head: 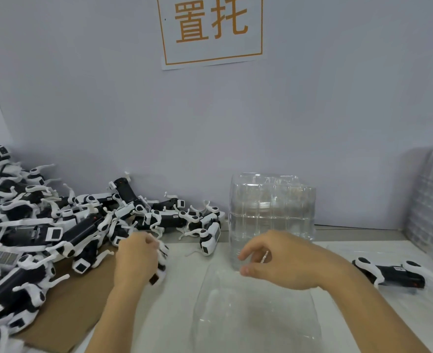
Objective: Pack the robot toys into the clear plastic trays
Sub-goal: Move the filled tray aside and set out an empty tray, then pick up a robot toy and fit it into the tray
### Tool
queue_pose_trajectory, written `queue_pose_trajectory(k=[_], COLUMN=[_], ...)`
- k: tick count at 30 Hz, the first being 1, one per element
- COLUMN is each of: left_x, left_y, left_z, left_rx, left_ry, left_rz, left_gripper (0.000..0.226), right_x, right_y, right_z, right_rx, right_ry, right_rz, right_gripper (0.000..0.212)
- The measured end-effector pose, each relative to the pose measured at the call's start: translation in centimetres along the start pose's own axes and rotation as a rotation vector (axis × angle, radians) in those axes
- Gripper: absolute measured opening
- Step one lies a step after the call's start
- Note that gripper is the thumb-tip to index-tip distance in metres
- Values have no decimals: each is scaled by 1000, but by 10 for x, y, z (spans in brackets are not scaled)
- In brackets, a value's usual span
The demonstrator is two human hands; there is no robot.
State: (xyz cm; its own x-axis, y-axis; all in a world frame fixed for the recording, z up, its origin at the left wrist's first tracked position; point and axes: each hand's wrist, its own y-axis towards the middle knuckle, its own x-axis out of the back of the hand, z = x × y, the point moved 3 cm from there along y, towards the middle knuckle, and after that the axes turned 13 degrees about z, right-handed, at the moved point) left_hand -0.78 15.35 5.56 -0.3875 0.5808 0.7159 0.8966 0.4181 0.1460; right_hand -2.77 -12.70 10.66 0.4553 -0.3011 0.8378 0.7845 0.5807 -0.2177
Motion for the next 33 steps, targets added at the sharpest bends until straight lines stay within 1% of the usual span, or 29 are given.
queue_pose_trajectory(k=[2,3,4,5,6,7,8,9,11,13,15,17,19,20,21,22,24,25,26,27,28,30,33], left_x=[16,25,34,41,46,46,43,37,24,10,-2,-10,-14,-14,-15,-15,-18,-22,-28,-37,-46,-64,-85], left_y=[-6,-9,-16,-23,-31,-39,-45,-52,-63,-73,-79,-81,-79,-76,-73,-68,-58,-54,-50,-46,-43,-46,-55], left_z=[-24,-36,-49,-62,-75,-88,-100,-111,-129,-139,-145,-150,-151,-150,-145,-138,-120,-112,-102,-90,-78,-60,-59], left_rx=[-90,-137,-173,-202,-229,-246,-249,-245,-221,-171,-106,-112,-150,-178,-229,-290,-431,-481,-492,-475,-426,-317,-72], left_ry=[-91,-151,-230,-347,-504,-688,-885,-1050,-1213,-1339,-1466,-1514,-1505,-1467,-1367,-1182,-677,-463,-305,-218,-184,-260,-607], left_rz=[-34,-69,-95,-107,-86,-24,72,178,362,466,489,495,472,443,400,339,220,218,262,327,401,569,741], left_gripper=[15,15,15,14,13,12,13,13,13,16,19,16,10,10,12,13,11,11,14,18,22,26,20], right_x=[1,1,0,-2,-4,-5,-6,-6,-4,1,11,23,32,36,40,43,46,46,46,45,43,40,31], right_y=[4,6,7,9,10,10,9,9,7,3,-3,-9,-14,-16,-18,-19,-21,-21,-21,-21,-21,-21,-14], right_z=[-1,0,2,4,8,12,18,23,30,27,15,4,-7,-13,-20,-27,-43,-50,-57,-60,-61,-56,-41], right_rx=[52,93,138,186,227,258,281,300,351,422,470,462,442,437,421,384,253,176,110,68,45,31,23], right_ry=[20,57,103,141,150,109,25,-80,-231,-197,-55,3,66,119,165,201,242,243,237,222,200,159,107], right_rz=[-84,-126,-164,-205,-259,-340,-446,-562,-766,-906,-974,-963,-895,-866,-842,-816,-720,-655,-588,-528,-481,-410,-272], right_gripper=[34,40,51,69,88,104,112,113,98,79,68,51,33,25,19,19,24,28,30,28,24,17,19])
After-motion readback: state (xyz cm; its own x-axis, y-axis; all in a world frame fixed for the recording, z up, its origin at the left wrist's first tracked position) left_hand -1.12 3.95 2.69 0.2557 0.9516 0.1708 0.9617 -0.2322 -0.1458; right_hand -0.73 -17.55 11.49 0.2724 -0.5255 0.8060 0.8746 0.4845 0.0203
